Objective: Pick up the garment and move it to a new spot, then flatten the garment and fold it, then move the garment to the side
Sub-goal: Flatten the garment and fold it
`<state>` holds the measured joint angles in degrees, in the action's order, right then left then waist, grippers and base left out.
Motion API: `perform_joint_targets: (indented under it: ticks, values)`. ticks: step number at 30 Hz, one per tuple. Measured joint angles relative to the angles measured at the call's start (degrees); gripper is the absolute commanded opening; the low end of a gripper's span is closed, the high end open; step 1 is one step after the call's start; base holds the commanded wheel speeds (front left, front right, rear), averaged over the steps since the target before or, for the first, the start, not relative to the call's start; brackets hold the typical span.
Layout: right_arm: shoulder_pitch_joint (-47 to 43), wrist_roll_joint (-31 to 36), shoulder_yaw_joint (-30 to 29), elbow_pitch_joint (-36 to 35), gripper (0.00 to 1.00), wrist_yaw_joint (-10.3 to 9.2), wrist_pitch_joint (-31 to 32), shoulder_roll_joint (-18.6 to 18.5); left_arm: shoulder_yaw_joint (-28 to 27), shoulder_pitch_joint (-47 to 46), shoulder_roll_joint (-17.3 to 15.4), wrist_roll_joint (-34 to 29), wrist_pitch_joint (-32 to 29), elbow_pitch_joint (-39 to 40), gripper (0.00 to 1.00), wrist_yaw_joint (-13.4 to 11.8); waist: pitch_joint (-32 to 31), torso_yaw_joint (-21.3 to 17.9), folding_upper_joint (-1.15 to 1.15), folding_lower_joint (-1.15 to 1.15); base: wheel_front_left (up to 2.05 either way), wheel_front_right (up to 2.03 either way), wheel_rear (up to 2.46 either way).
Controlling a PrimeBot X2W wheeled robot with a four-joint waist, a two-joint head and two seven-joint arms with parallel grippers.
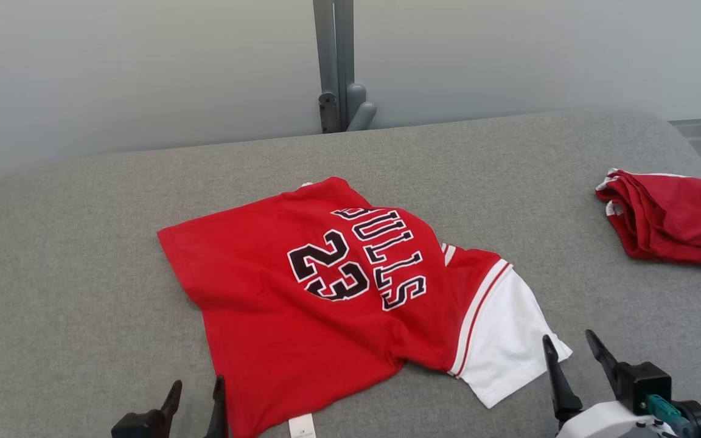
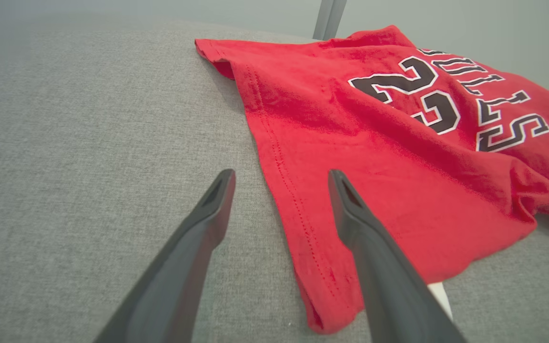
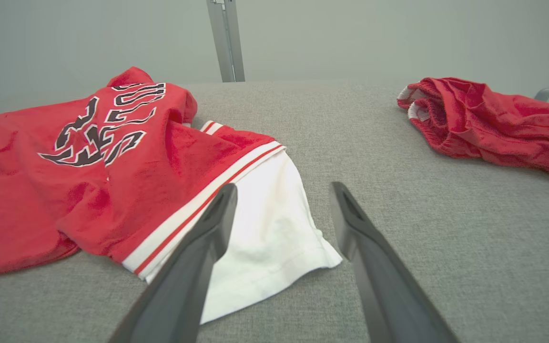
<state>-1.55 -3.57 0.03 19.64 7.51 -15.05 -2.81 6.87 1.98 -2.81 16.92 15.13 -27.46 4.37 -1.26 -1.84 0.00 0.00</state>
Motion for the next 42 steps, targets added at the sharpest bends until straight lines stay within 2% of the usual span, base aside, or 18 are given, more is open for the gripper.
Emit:
perform_joint_targets:
  ticks: [5, 13, 26, 42]
  values:
    - [-1.3, 0.4, -3.2, -2.3, 1.00, -0.01, 0.0, 0.0, -2.0, 0.3, 0.0, -1.2, 0.0, 0.8, 1.00, -1.0, -0.6, -0.2, 0.00, 0.00, 0.00, 0.00, 0.00]
    - [1.9, 0.9, -3.9, -4.7, 1.00, -0.01, 0.0, 0.0, -5.1, 0.9, 0.0, -3.5, 0.0, 3.3, 1.00, -1.7, -2.2, -0.5, 0.00, 0.00, 0.00, 0.00, 0.00]
    - [1.5, 0.2, -3.6, -3.8, 1.00, 0.00, 0.0, 0.0, -5.2, 2.6, 0.0, -5.6, 0.0, 5.1, 1.00, -0.1, -4.7, 1.1, 0.00, 0.00, 0.00, 0.00, 0.00]
    - [0.5, -0.1, -2.3, -3.1, 1.00, -0.01, 0.0, 0.0, -3.1, 3.4, 0.0, -5.3, 0.0, 5.8, 1.00, 0.0, -3.9, 1.2, 0.00, 0.00, 0.00, 0.00, 0.00]
